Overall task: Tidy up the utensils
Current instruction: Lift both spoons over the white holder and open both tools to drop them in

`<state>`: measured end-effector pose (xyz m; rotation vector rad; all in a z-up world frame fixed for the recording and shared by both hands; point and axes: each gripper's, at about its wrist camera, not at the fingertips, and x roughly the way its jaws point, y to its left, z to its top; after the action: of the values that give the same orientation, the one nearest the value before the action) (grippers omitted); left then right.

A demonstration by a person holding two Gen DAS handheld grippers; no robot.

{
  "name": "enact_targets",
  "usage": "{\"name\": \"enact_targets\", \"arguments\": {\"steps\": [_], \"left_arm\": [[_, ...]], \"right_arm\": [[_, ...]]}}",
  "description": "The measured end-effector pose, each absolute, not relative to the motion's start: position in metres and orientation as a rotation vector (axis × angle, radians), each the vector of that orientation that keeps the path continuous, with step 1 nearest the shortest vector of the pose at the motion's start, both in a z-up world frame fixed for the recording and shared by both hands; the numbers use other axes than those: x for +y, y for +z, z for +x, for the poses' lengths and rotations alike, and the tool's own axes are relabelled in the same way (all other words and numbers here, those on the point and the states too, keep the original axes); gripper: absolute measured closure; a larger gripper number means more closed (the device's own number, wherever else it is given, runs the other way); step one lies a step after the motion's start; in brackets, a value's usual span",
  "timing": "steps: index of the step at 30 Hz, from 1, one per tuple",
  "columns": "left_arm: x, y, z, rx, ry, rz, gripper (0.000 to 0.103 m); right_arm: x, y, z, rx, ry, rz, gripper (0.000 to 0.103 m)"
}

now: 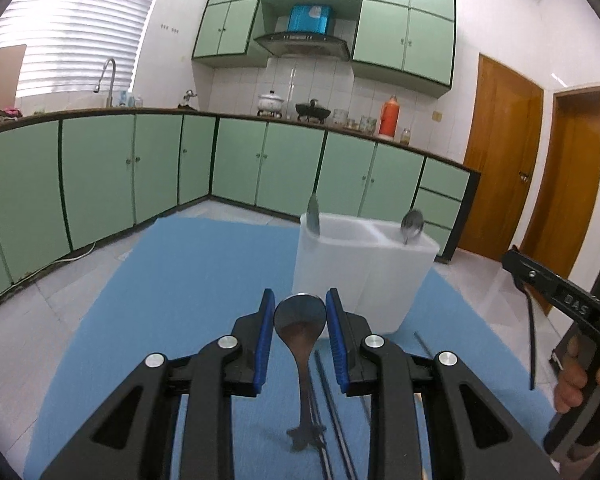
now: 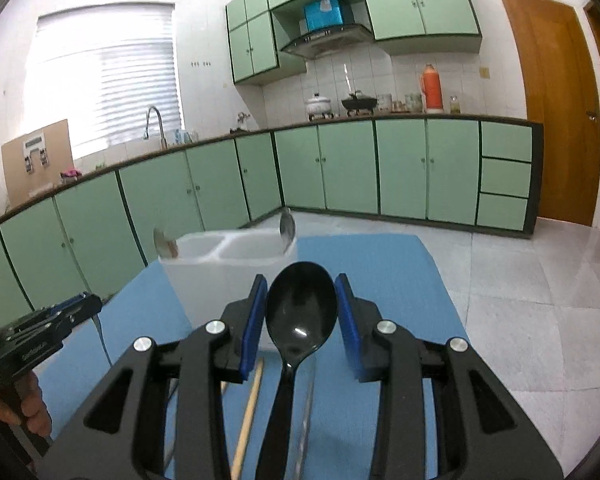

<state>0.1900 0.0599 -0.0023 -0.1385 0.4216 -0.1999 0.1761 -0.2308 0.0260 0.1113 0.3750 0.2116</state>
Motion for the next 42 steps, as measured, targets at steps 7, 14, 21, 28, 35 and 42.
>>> {"name": "enact_targets", "arguments": {"steps": [7, 14, 21, 28, 35, 42], "left_arm": [[0.057, 0.026, 0.200, 0.325, -0.218, -0.159, 0.077], [0.051, 0.069, 0.216, 0.223, -0.246, -0.178, 0.078], [0.033, 0.110, 0.244, 0.128, -0.278, -0.154, 0.078], [0.014, 0.094, 0.289, 0.130, -0.243, -0.098, 0.078], [0.014, 0.058, 0.319, 0.214, -0.244, -0.112, 0.078], [0.016, 0.040, 0.321, 0.281, -0.254, -0.106, 0.077]], "right_arm": [[-0.221, 0.047, 0.211, 0.288, 0.220, 0.093, 0.070], [-0.215, 0.074, 0.243, 0.201, 0.222, 0.085, 0.070], [-0.206, 0.081, 0.283, 0.126, 0.166, 0.068, 0.069], [-0.200, 0.058, 0.319, 0.150, 0.130, 0.054, 0.069], [-0.196, 0.032, 0.324, 0.209, 0.150, 0.057, 0.069], [-0.201, 0.017, 0.310, 0.260, 0.203, 0.105, 0.066]]}}
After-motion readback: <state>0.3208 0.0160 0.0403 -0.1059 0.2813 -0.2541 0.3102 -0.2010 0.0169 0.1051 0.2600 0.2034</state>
